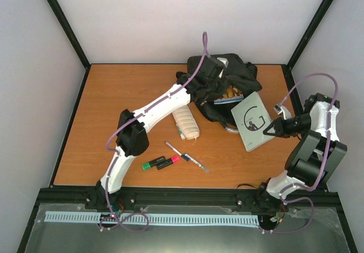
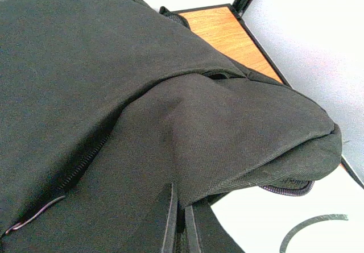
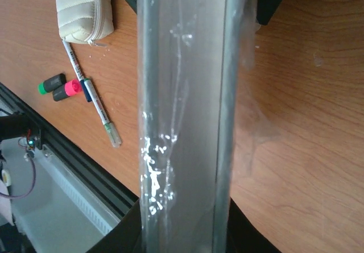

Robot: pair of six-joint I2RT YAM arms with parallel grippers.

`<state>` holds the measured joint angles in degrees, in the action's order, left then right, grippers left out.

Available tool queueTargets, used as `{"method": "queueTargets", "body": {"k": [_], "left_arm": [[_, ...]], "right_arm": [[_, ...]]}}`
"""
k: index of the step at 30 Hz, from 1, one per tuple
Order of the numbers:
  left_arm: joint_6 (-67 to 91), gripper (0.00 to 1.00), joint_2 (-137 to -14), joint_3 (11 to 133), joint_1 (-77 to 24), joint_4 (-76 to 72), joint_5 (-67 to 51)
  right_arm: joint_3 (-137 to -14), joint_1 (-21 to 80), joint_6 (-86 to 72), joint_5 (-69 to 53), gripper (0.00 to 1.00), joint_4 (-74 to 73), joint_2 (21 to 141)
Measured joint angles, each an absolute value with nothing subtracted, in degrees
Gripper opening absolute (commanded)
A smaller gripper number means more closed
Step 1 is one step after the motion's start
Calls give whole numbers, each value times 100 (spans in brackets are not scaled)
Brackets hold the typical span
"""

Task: Pack the student bag
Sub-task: Place the book in the student bag.

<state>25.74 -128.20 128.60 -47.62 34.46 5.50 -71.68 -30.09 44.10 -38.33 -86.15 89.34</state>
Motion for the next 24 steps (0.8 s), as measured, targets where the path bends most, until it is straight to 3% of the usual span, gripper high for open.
{"method": "queueTargets", "body": {"k": [24], "left_arm": [[2567, 1, -12820, 12261, -4762, 3256, 165]], "right_arm": [[-7540, -3020, 4480, -5124, 3, -8527, 10853]]}}
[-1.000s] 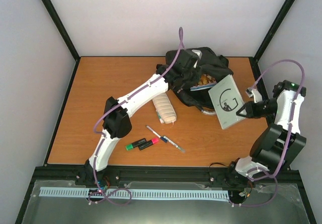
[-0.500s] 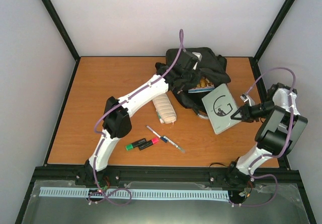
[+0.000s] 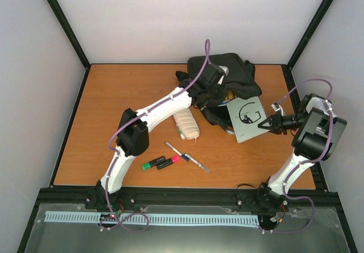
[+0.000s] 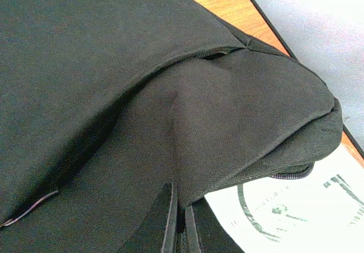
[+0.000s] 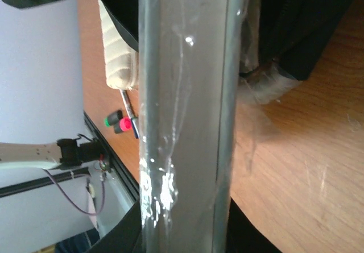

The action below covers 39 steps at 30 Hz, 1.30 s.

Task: Pack the student bag
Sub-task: Place the book in the student bag.

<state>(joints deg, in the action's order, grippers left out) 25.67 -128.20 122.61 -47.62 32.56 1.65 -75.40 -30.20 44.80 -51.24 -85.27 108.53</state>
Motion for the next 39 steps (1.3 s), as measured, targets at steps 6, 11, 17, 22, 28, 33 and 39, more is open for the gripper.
{"method": "queueTargets", "body": {"k": [6, 11, 17, 22, 28, 33, 39], "left_arm": [[2550, 1, -12820, 12202, -4762, 3170, 115], [2521, 1, -12820, 12197, -4762, 3133, 75], [2447, 1, -12820, 12197, -4762, 3138, 38], [2375, 1, -12820, 12197, -4762, 3157, -71], [2357, 1, -12820, 12197, -4762, 3236, -180], [2327, 1, -12820, 12199, -4759, 3328, -224], [2287, 1, -12820, 12199, -4757, 3378, -287]], "right_arm": [[-7542, -3020, 4368, -5579, 3, -8538, 11004], [-7572, -2998, 4313, -5937, 3, -8606, 11131], [-7623, -2803, 4198, -6420, 3, -8543, 11653], [-7647, -2491, 4171, -6622, 3, -8527, 11893], [-7885, -2154, 4169, -6836, 3, -8562, 12274], [-8095, -2134, 4154, -7220, 5, -8576, 12776], [-8307, -2134, 4163, -7456, 46, -8576, 13144]]}}
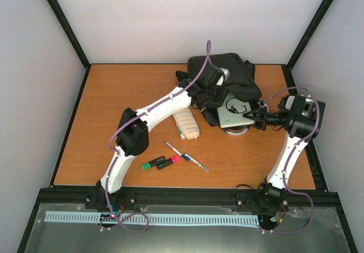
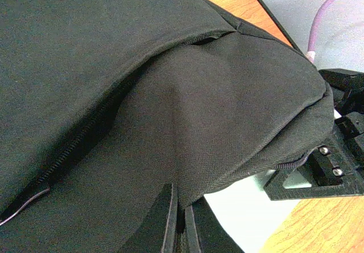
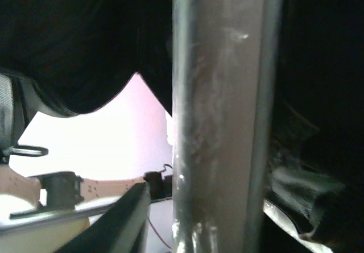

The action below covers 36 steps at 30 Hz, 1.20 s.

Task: Pack the student bag
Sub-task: Place the book in the student bag.

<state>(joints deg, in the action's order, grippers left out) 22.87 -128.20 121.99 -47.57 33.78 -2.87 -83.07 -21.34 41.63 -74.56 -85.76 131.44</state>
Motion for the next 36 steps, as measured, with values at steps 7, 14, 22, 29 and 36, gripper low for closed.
{"method": "queueTargets", "body": {"k": [7, 14, 22, 29, 36], "left_arm": [[2224, 1, -12820, 12276, -4757, 3492, -325], [2220, 1, -12820, 12317, -4757, 3618, -368], [2176, 1, -12820, 12317, -4757, 3688, -451], [2069, 1, -12820, 12315, -4757, 3743, -454], [1968, 1, -12820, 12313, -4757, 3791, -454]], "right_arm": [[-8329, -2139, 4180, -7494, 69, -8586, 13152], [-8208, -2139, 3634, -7249, 74, -8136, 12901], [-7804, -2139, 2502, -6381, 80, -6967, 12088], [-7411, -2117, 1968, -5457, 80, -6038, 11222], [-7006, -2117, 2126, -4777, 80, -5745, 10457]]}}
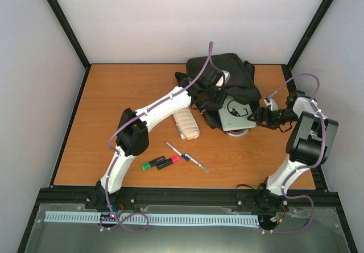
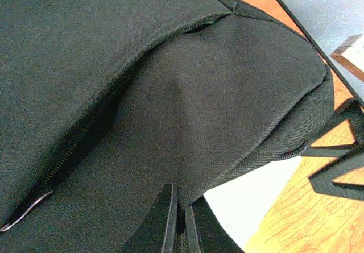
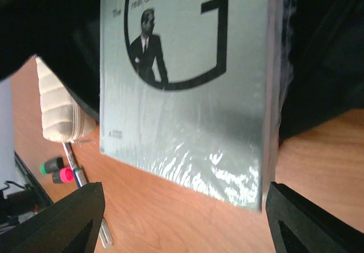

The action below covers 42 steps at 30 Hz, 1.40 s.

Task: Pack the student bag
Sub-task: Place the book in the student bag.

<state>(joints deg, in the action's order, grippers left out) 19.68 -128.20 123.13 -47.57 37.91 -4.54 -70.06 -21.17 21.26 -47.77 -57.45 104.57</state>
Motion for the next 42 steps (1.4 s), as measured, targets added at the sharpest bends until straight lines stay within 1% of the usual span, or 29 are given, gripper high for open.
{"method": "queueTargets", "body": {"k": [8, 15, 17, 19, 21, 25, 27, 30, 33, 34, 35, 39, 42], "left_arm": [[1881, 1, -12822, 12317, -4757, 3881, -454], [1879, 1, -12969, 12613, -4757, 4082, -521], [1883, 1, -12969, 12610, -4757, 4082, -548], [1903, 1, -12969, 12602, -4757, 4080, -582], [1927, 1, -12969, 12558, -4757, 4053, -628], [1975, 1, -12964, 12418, -4755, 3964, -735], [1994, 1, -12964, 12411, -4755, 3940, -751], [2036, 1, -12964, 12411, -4755, 3907, -749], [2056, 1, -12988, 12499, -4755, 3997, -753], [2058, 1, -13023, 12606, -4755, 4064, -760], [2058, 1, -13063, 12702, -4753, 4108, -773], [2075, 1, -13152, 12912, -4753, 4200, -838], [2150, 1, -13181, 12914, -4753, 4206, -884]], "right_arm": [[-6473, -2117, 2851, -4410, 78, -5927, 9347], [-6302, -2117, 3468, -4136, 80, -6003, 7915], [-6230, -2117, 3524, -4014, 82, -5909, 7500], [-6198, -2117, 3557, -3905, 86, -5822, 7153], [-6193, -2117, 3568, -3811, 99, -5697, 6897], [-6018, -2119, 3291, -3404, 100, -5118, 6573], [-5990, -2123, 3229, -3350, 100, -4967, 6707], [-6018, -2128, 3365, -3465, 90, -4919, 7238], [-6014, -2128, 3640, -3627, 76, -4969, 7592], [-6003, -2128, 3765, -3710, 69, -4987, 7601], [-5996, -2128, 3911, -3802, 66, -5006, 7570], [-5929, -2102, 4521, -4204, 56, -5159, 7349], [-5771, -2018, 4882, -4287, 54, -5172, 7199]]}}
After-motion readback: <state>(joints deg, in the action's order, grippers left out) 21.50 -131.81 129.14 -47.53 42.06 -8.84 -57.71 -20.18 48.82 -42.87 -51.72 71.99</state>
